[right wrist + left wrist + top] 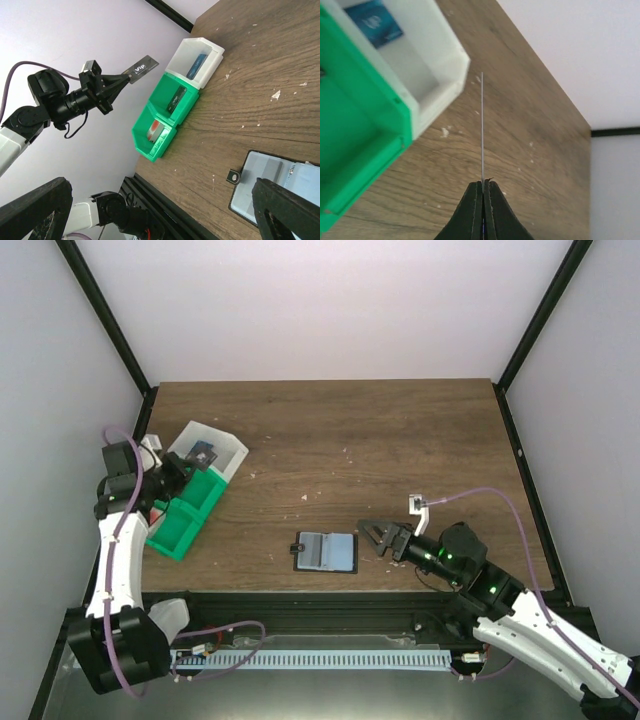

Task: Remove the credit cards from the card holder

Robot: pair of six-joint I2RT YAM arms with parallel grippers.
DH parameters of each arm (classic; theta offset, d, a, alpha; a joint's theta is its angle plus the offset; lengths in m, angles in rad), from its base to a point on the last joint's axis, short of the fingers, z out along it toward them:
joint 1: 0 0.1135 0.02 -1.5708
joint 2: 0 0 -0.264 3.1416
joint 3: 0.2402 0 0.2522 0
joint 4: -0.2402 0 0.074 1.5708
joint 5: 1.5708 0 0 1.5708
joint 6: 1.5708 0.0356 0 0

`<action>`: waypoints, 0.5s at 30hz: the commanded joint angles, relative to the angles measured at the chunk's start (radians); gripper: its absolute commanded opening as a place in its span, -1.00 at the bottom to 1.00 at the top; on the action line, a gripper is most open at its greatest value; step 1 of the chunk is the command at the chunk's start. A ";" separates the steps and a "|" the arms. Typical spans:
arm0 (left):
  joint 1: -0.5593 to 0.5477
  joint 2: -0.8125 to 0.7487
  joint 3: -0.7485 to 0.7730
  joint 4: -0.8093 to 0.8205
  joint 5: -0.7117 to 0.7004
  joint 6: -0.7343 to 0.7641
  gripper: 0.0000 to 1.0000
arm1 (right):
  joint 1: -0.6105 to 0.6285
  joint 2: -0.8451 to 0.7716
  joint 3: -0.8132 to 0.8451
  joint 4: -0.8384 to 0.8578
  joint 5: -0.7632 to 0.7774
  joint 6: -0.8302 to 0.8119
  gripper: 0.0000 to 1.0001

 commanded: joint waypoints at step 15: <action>0.088 0.087 -0.034 0.004 -0.257 0.037 -1.00 | -0.001 -0.041 0.058 -0.071 0.035 -0.051 0.99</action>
